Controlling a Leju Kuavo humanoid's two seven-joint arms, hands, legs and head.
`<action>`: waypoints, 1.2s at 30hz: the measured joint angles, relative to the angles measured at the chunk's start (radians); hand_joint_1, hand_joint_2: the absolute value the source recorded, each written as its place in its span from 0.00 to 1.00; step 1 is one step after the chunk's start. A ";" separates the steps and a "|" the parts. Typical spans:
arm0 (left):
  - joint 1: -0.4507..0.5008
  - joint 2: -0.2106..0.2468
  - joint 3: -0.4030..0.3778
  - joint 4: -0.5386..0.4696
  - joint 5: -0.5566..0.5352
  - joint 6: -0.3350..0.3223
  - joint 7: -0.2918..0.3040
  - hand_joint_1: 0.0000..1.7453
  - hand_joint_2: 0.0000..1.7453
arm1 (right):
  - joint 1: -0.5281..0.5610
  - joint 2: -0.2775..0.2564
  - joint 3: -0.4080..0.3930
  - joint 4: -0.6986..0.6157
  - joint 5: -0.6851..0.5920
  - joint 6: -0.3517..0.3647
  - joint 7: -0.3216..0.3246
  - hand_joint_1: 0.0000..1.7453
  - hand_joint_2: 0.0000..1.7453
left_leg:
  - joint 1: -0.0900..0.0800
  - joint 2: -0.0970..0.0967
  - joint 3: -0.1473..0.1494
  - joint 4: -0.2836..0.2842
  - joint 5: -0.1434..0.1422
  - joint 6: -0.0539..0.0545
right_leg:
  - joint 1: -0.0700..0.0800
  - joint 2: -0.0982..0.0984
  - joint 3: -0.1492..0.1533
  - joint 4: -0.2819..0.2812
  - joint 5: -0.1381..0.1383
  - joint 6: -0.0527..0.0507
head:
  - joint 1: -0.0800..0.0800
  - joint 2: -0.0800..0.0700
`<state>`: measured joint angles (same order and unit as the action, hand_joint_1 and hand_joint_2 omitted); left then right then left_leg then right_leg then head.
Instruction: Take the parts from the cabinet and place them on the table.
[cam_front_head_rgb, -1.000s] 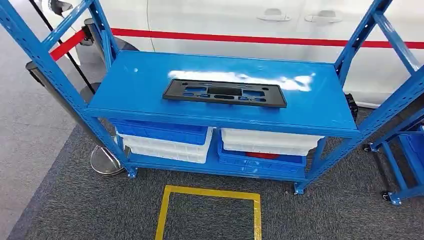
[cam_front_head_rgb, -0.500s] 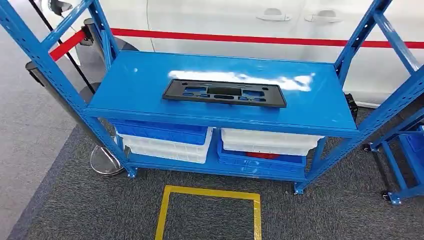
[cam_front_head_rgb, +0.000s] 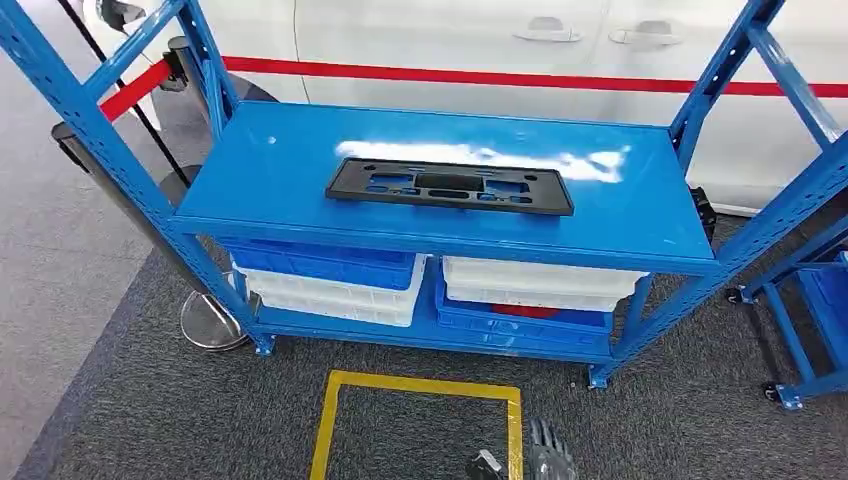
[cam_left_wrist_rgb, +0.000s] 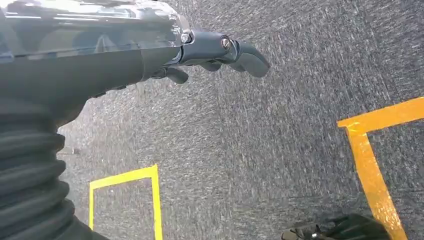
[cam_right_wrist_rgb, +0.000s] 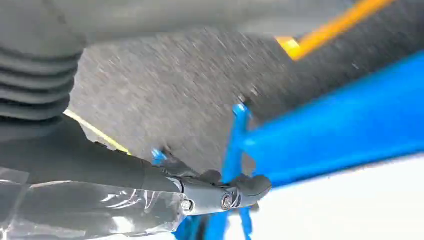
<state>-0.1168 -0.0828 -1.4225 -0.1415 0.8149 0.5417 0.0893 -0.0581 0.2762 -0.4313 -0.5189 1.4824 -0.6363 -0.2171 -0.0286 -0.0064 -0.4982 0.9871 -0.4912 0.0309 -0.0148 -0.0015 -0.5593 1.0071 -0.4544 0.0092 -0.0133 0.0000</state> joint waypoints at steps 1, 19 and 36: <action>0.000 0.000 -0.004 0.000 0.003 0.000 0.000 0.00 1.00 | 0.005 0.000 0.029 -0.029 -0.010 -0.001 0.000 0.00 1.00 | 0.000 0.000 0.000 0.000 0.000 0.000 | 0.000 0.000 0.000 0.000 0.000 0.000 | 0.000 0.000; -0.008 0.000 -0.048 0.005 0.014 -0.020 0.002 0.00 1.00 | 0.067 -0.050 0.498 -0.496 -0.067 -0.012 0.163 0.00 1.00 | 0.000 0.000 0.000 0.000 0.000 0.000 | 0.000 0.000 0.000 0.000 0.000 0.000 | 0.000 0.000; -0.029 0.006 -0.106 0.010 -0.044 -0.082 0.023 0.00 0.00 | -0.082 -0.138 0.859 -0.775 -0.006 0.041 0.333 0.00 1.00 | 0.000 0.000 0.000 0.000 0.001 0.000 | 0.000 0.000 0.000 0.000 0.001 0.001 | 0.000 0.000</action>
<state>-0.1454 -0.0763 -1.5286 -0.1320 0.7710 0.4593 0.1118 -0.1400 0.1377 0.4277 -1.2936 1.4759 -0.5955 0.1160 -0.0286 -0.0063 -0.4986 0.9873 -0.4901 0.0312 -0.0149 -0.0017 -0.5593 1.0075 -0.4535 0.0100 -0.0134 0.0000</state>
